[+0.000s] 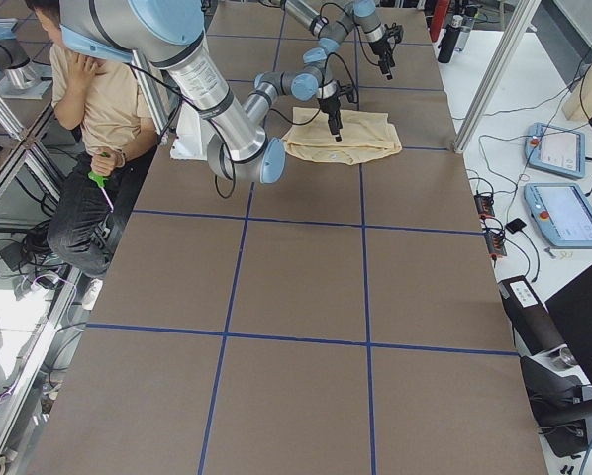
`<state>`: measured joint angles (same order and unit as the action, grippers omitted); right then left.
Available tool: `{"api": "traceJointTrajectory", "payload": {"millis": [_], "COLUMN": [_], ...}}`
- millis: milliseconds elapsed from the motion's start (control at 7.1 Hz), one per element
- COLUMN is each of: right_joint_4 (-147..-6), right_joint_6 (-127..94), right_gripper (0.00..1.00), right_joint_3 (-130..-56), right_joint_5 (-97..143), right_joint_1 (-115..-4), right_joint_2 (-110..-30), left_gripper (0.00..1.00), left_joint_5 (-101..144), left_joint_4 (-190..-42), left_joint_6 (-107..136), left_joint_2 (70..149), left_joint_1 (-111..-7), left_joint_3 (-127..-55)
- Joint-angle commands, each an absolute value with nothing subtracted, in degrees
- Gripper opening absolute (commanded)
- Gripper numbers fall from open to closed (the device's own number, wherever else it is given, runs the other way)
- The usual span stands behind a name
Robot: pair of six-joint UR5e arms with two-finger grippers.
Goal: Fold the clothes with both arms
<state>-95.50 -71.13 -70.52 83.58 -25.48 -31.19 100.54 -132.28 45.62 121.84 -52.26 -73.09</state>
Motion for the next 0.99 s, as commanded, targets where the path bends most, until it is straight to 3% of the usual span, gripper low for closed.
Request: {"api": "traceJointTrajectory", "payload": {"millis": [0,845], "right_joint_4": [-96.24,-95.98], "right_joint_6": [-67.51,-65.13], "right_gripper": [1.00,1.00], "right_joint_3": [-66.46,-61.18], "right_joint_5": [83.58,83.50], "right_joint_1": [-26.01,-26.80], "right_joint_2": [-28.92,-26.81], "left_gripper": [1.00,1.00], "left_joint_5": [100.55,100.46], "left_joint_4": [-132.28,-132.28], "left_joint_6": [45.62,45.62], "left_joint_2": [121.82,121.82], "left_joint_1": [-52.03,-51.94], "left_joint_3": [-73.21,-73.21]}}
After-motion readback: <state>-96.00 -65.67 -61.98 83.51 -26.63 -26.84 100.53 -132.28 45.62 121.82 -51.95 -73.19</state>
